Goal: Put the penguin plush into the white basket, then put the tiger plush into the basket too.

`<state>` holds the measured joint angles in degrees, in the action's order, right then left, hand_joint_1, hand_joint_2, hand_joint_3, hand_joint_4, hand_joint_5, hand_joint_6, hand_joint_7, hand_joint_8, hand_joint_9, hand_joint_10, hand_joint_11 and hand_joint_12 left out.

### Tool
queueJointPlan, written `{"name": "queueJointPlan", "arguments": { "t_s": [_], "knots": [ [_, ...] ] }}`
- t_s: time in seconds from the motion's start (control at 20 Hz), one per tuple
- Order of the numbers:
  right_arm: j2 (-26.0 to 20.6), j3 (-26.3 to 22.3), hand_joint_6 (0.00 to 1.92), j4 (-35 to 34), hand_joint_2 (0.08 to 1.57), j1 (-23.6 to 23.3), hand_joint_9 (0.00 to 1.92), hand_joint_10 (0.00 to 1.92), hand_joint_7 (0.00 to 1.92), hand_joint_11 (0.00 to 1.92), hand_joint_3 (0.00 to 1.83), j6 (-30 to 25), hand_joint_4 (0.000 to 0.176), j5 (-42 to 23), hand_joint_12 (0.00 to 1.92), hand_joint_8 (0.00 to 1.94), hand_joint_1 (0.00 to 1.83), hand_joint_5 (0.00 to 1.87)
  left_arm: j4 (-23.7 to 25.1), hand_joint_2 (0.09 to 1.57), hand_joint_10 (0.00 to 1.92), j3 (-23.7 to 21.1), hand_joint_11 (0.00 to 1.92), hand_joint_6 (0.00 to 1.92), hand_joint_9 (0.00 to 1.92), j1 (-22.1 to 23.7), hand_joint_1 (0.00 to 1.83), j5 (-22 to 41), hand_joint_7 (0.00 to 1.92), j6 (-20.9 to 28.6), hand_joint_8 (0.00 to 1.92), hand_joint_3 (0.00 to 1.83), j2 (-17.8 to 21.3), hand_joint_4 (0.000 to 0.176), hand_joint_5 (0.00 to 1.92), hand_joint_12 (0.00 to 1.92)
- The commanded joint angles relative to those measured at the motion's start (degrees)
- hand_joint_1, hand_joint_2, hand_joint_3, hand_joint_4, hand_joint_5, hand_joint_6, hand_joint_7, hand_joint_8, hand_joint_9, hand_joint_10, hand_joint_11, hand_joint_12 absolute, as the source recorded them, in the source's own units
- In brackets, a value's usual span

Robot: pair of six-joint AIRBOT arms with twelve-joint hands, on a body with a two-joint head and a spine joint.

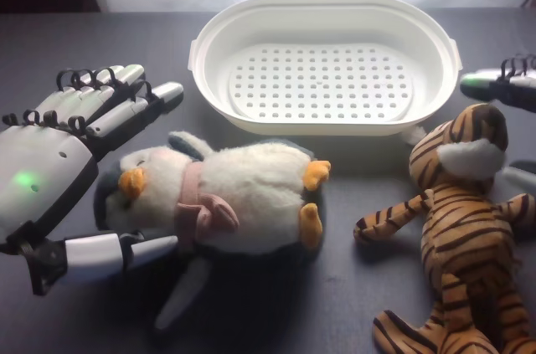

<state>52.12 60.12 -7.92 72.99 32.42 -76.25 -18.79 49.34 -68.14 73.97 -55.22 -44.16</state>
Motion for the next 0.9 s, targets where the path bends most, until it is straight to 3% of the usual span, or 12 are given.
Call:
{"name": "queueJointPlan", "arguments": {
  "t_s": [0.0,0.1,0.2,0.35,0.5,0.55,0.6,0.65,0.7,0.75,0.8,0.85],
  "knots": [
    [-0.09,0.08,0.0,-0.37,1.29,-0.67,0.51,0.01,0.46,0.45,0.0,-0.38,0.0,-6.97,0.36,0.0,1.01,0.47,1.2,0.87,0.0,0.28,0.0,0.0,0.0,0.55,0.79,5.9,0.0,0.17,0.0,0.0,0.23,0.176,0.1,0.0],
    [-0.09,0.06,0.0,0.29,1.29,-1.0,0.5,0.0,0.46,0.45,0.0,-0.4,0.0,-6.96,0.35,0.0,1.01,0.46,1.14,0.77,0.0,1.65,0.0,0.0,0.0,1.09,0.82,1.68,0.0,-0.34,0.0,0.0,0.23,0.176,0.0,0.0],
    [-0.09,0.04,0.0,1.22,1.29,-1.59,0.51,0.01,0.47,0.45,0.0,-0.45,0.0,-6.95,0.35,0.0,1.04,0.47,1.15,0.66,0.0,2.77,0.0,0.0,0.0,4.16,0.91,-7.11,0.0,-4.96,0.0,0.0,0.11,0.176,0.0,0.0],
    [-0.11,0.06,0.0,1.67,1.3,-1.61,0.52,0.01,0.49,0.44,0.0,-0.48,0.0,-6.95,0.34,0.01,0.99,0.48,1.29,0.67,0.0,5.68,0.0,0.0,0.0,10.34,0.9,-20.17,0.0,-12.81,0.0,0.0,-2.71,0.176,0.0,0.0],
    [-0.15,0.08,0.01,1.66,1.31,-1.18,0.53,0.01,0.51,0.43,0.0,-0.66,0.0,-6.95,0.34,0.01,0.99,0.49,1.03,0.73,0.0,8.39,0.0,0.0,0.0,13.17,0.92,-26.46,0.0,-15.28,0.0,0.02,-5.29,0.176,0.01,0.0],
    [-0.15,0.09,0.0,1.66,1.3,-1.15,0.54,0.0,0.52,0.38,0.0,-0.67,0.0,-6.95,0.44,0.0,1.0,0.5,0.78,0.86,0.1,8.94,0.32,0.05,0.56,13.4,1.03,-26.95,0.75,-15.27,0.08,0.02,-5.82,0.001,0.69,0.2],
    [-0.16,0.1,0.0,1.66,1.3,-1.15,0.55,0.0,0.53,0.31,0.0,-0.68,0.0,-6.95,0.55,0.0,1.02,0.5,0.37,1.01,0.3,8.95,0.34,0.09,0.89,13.42,1.23,-26.36,1.02,-15.25,0.86,0.01,-5.9,0.0,1.18,0.97],
    [-0.19,0.1,0.0,1.66,1.3,-1.15,0.55,0.0,0.54,0.27,0.0,-0.68,0.0,-6.95,0.65,0.0,1.03,0.51,0.26,1.05,0.87,8.69,0.46,0.03,0.97,13.42,1.28,-25.51,1.03,-15.06,1.11,0.01,-5.66,0.0,1.31,1.46],
    [-0.24,0.1,0.0,1.66,1.3,-1.13,0.56,0.0,0.55,0.24,0.0,-0.7,0.0,-6.95,0.72,0.0,1.05,0.51,0.42,1.07,1.24,8.18,0.54,0.02,0.9,13.42,1.28,-23.51,1.01,-14.16,1.2,0.0,-4.78,0.0,1.33,1.68],
    [-0.27,0.1,0.0,1.65,1.3,-1.11,0.56,0.0,0.55,0.24,0.0,-0.71,0.0,-6.95,0.74,0.0,1.05,0.51,0.88,1.08,1.45,7.86,0.68,0.01,0.85,13.42,1.28,-21.9,1.0,-13.22,1.22,0.0,-4.08,0.0,1.33,1.81],
    [-0.28,0.11,0.0,1.65,1.31,-1.08,0.55,0.0,0.54,0.26,0.0,-0.71,0.0,-6.95,0.72,0.0,1.05,0.51,1.73,1.1,1.57,7.46,0.65,0.02,0.77,13.42,1.28,-19.42,0.95,-11.51,1.29,0.0,-3.05,0.0,1.32,1.9],
    [-0.28,0.12,0.0,1.65,1.32,-1.08,0.56,0.0,0.55,0.29,0.0,-0.71,0.0,-6.95,0.68,0.0,1.03,0.51,3.13,1.1,1.61,7.25,0.71,0.7,0.79,13.48,1.27,-15.83,0.98,-8.42,1.11,0.0,-1.77,0.0,1.08,1.9]
  ]
}}
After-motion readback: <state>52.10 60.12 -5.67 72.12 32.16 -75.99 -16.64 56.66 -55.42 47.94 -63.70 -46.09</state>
